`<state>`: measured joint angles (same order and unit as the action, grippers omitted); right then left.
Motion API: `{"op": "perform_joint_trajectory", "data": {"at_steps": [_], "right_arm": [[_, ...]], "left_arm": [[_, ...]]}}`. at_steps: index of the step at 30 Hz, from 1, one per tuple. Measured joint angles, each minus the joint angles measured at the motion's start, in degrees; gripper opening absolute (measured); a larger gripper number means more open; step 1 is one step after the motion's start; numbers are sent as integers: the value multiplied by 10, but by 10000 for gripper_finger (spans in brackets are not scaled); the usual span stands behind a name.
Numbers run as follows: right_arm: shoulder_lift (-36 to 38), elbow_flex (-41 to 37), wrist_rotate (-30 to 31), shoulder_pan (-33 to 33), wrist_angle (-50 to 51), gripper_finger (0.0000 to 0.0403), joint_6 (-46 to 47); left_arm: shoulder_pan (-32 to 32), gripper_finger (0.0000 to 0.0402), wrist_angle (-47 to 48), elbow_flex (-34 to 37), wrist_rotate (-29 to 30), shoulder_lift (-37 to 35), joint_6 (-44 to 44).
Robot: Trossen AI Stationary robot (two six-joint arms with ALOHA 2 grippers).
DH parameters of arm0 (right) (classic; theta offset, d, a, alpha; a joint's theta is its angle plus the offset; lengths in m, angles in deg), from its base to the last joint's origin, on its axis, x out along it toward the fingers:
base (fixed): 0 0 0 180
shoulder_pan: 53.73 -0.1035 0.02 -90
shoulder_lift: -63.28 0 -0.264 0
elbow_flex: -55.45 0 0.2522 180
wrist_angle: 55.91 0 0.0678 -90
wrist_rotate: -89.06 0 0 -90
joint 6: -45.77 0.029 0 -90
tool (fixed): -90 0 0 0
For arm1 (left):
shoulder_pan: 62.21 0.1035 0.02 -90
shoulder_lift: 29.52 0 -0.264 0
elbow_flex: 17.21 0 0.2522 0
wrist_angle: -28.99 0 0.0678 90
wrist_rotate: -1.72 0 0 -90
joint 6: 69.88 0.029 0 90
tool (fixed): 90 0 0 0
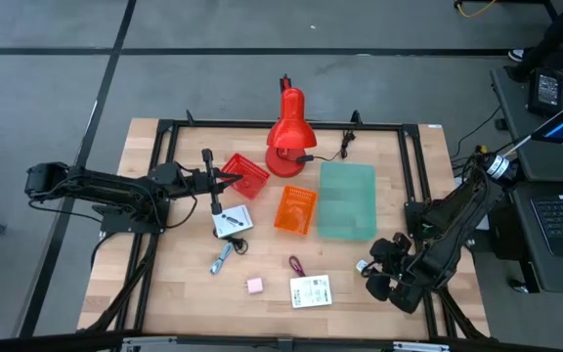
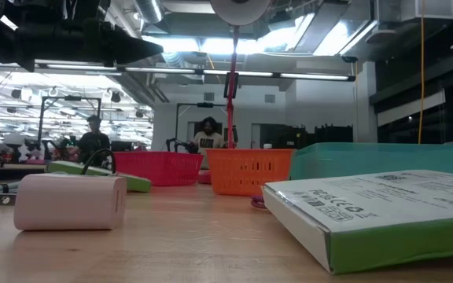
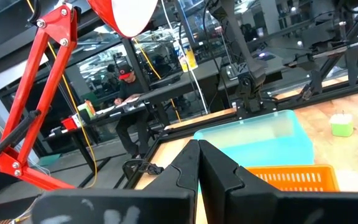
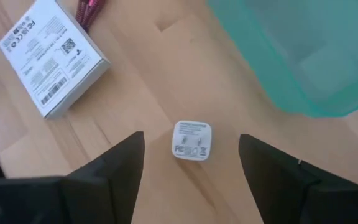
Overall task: Pick and place items into bin
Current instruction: Put the green charger adapter into the orange bin
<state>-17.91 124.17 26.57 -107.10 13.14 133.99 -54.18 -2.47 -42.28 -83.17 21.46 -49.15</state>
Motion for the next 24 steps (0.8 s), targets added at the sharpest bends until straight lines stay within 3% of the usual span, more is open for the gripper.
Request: {"op": "perform_joint_trajectory", "data": {"at_steps": [12, 24], "right_arm": [[-2, 0, -52, 0, 8, 242, 75], [-94, 0, -47, 0, -9, 242, 42]], "left_arm": [[0, 4, 1, 0, 0, 0, -5], [0, 4, 1, 0, 0, 0, -7]]}}
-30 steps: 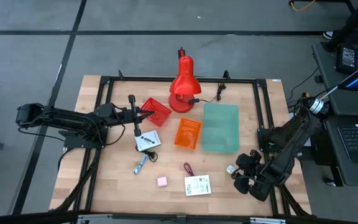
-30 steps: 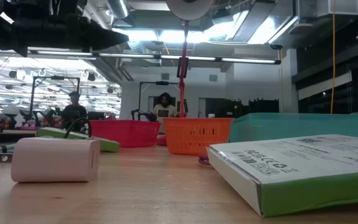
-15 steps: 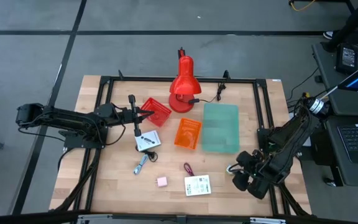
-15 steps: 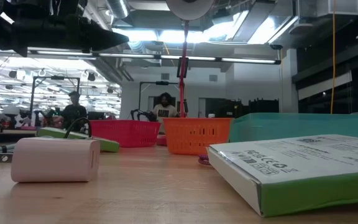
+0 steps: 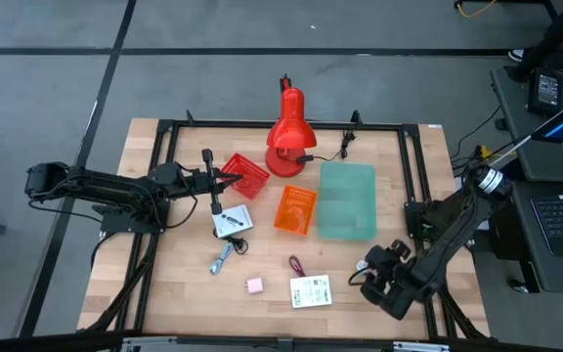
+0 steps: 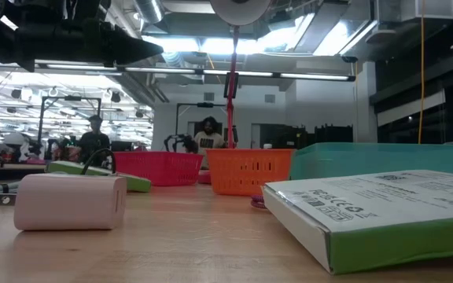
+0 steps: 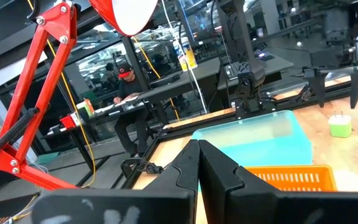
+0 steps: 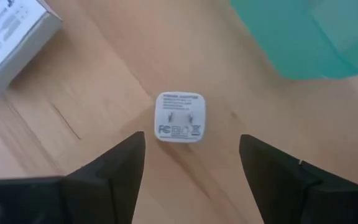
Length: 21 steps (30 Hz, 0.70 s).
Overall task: Pick and place items into bin
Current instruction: Put the green charger adapter into the orange bin
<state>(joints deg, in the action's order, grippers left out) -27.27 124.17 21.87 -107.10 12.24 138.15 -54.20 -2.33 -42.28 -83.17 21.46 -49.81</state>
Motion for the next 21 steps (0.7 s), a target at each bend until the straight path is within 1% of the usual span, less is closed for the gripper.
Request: {"op": "perform_joint_trajectory", "data": {"at_steps": [2, 6, 14, 21], "right_arm": [[-9, 0, 2, 0, -11, 242, 1], [-26, 0, 30, 0, -17, 242, 1], [-62, 0, 31, 19, -21, 242, 0], [-81, 0, 31, 19, -25, 242, 4]], "left_arm": [[0, 4, 0, 0, 0, 0, 0], [0, 4, 0, 0, 0, 0, 0], [0, 4, 0, 0, 0, 0, 0], [0, 4, 0, 0, 0, 0, 0]]}}
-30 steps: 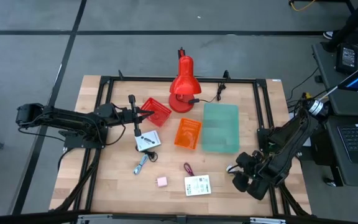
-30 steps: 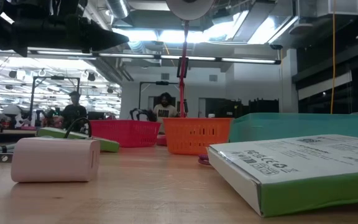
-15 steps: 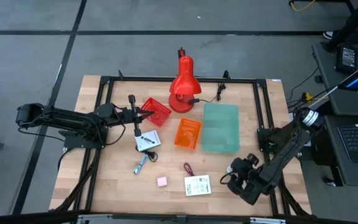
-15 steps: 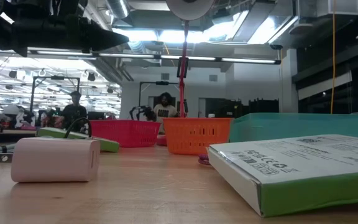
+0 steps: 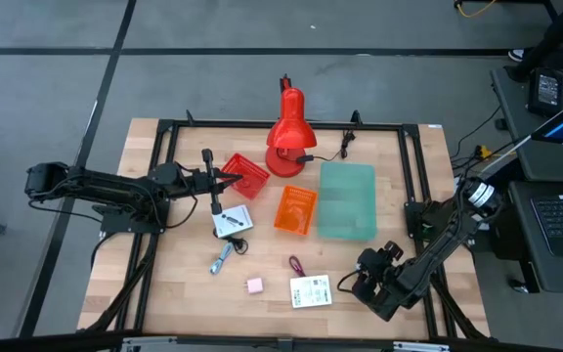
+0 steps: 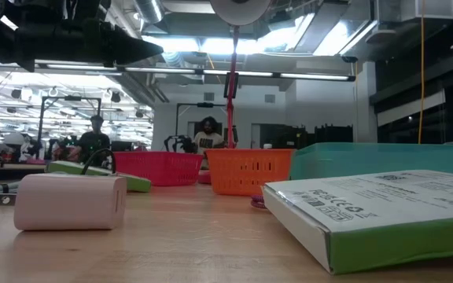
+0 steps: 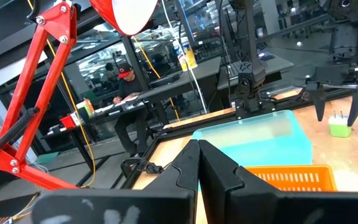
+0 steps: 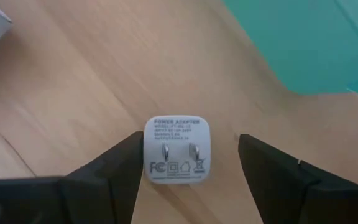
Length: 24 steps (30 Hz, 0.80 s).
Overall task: Pick and place items into bin
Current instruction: Put the green charger adapter into the orange bin
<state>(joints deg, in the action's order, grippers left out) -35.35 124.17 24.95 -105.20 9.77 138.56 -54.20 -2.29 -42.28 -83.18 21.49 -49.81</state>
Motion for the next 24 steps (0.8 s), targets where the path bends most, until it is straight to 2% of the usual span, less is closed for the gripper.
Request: {"op": "perform_joint_trajectory", "data": {"at_steps": [17, 20, 24], "right_arm": [[-33, 0, 1, 23, -14, 237, -18], [-33, 0, 1, 24, -14, 216, -19], [-33, 0, -2, 24, -14, 167, -19]], "left_arm": [[0, 4, 0, 0, 0, 0, 0], [0, 4, 0, 0, 0, 0, 0], [0, 4, 0, 0, 0, 0, 0]]}}
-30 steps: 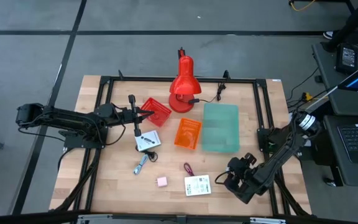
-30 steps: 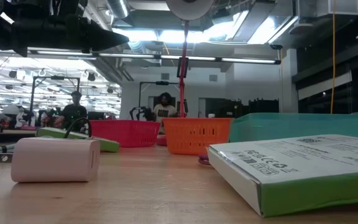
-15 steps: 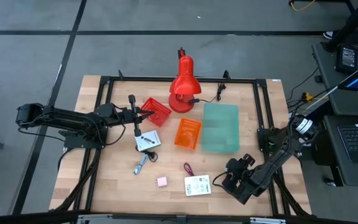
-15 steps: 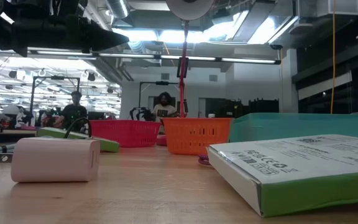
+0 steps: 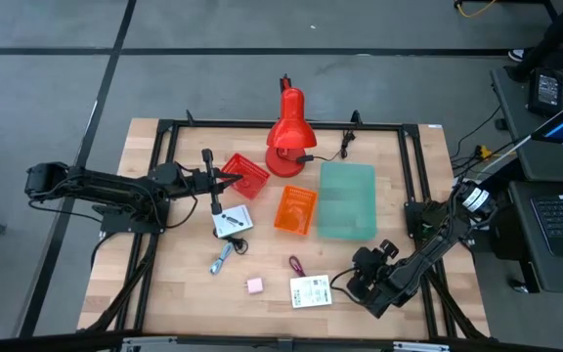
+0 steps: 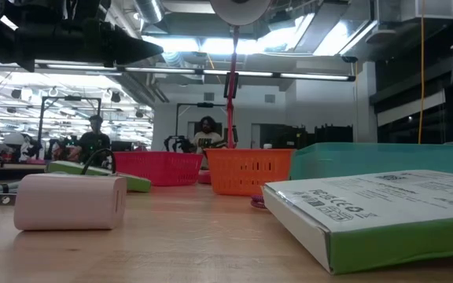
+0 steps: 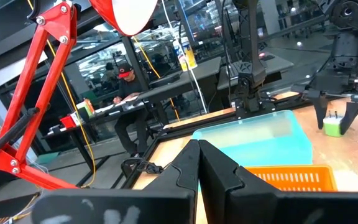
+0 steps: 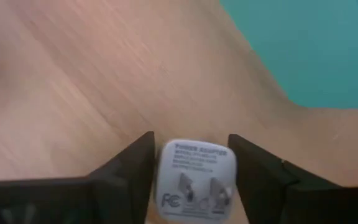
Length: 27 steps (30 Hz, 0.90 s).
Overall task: Pick and place items into bin
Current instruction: Put the green charger adapter into the orange bin
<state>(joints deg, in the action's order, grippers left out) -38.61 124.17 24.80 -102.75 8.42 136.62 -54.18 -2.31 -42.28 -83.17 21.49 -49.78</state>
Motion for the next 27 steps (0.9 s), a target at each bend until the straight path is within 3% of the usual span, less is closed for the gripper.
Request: {"op": "perform_joint_trajectory", "data": {"at_steps": [4, 16, 27], "right_arm": [[1, 0, -2, 0, 0, 122, 0], [45, 0, -14, 0, 1, 122, -7], [136, 0, 105, 0, 14, 122, -72]], "left_arm": [[0, 4, 0, 0, 0, 0, 0], [0, 4, 0, 0, 0, 0, 2], [0, 4, 0, 0, 0, 0, 2]]}}
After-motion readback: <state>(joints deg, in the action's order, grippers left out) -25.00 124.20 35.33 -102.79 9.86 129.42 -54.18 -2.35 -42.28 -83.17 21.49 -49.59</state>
